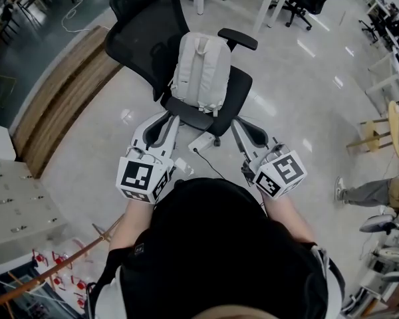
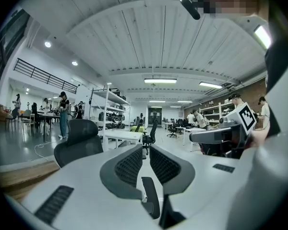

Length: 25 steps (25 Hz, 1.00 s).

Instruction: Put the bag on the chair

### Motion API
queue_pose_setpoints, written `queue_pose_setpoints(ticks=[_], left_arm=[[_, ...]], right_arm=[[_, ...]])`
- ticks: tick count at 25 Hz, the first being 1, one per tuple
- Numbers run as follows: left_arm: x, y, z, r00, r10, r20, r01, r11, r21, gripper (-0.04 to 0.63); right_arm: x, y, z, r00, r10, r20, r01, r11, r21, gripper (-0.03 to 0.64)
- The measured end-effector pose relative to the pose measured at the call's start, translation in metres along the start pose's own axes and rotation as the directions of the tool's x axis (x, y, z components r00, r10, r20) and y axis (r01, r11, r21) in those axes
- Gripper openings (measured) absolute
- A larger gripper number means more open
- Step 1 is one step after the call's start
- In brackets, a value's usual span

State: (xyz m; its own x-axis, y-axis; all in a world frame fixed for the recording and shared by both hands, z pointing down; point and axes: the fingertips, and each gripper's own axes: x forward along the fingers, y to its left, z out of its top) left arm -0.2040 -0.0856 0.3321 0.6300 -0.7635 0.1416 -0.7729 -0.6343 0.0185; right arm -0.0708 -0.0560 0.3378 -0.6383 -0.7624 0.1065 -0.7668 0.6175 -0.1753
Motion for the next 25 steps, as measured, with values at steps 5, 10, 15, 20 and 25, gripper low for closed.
queue_pose_setpoints(ticks=[5, 10, 15, 20, 25], left_arm=[[-0.001, -0.001, -0.001, 1.0, -0.004, -0.009, 0.004, 1.0, 0.0, 0.054], [-0.002, 0.004, -0.004, 1.0, 0.001, -0.021, -0.001, 1.0, -0.004, 0.054], [-0.004, 0.009, -0.007, 1.0, 0.008, -0.028, -0.009, 1.0, -0.008, 0.054], [-0.003, 0.01, -0.009, 0.999, 0.009, -0.034, -0.009, 1.0, -0.009, 0.054], [-0.003, 0.009, -0.012, 0.999, 0.011, -0.043, -0.012, 1.0, -0.016, 0.054]], right_arm=[[0.0, 0.003, -0.002, 1.0, 0.009, -0.008, -0.009, 1.0, 0.001, 0.028], [0.003, 0.003, -0.004, 1.0, 0.01, -0.013, -0.01, 1.0, 0.004, 0.028], [0.007, 0.005, -0.005, 1.0, 0.016, -0.016, -0.015, 1.0, 0.004, 0.028], [0.008, 0.003, -0.004, 1.0, 0.015, -0.02, -0.015, 1.0, 0.006, 0.028], [0.006, 0.002, -0.005, 1.0, 0.013, -0.018, -0.013, 1.0, 0.008, 0.028]])
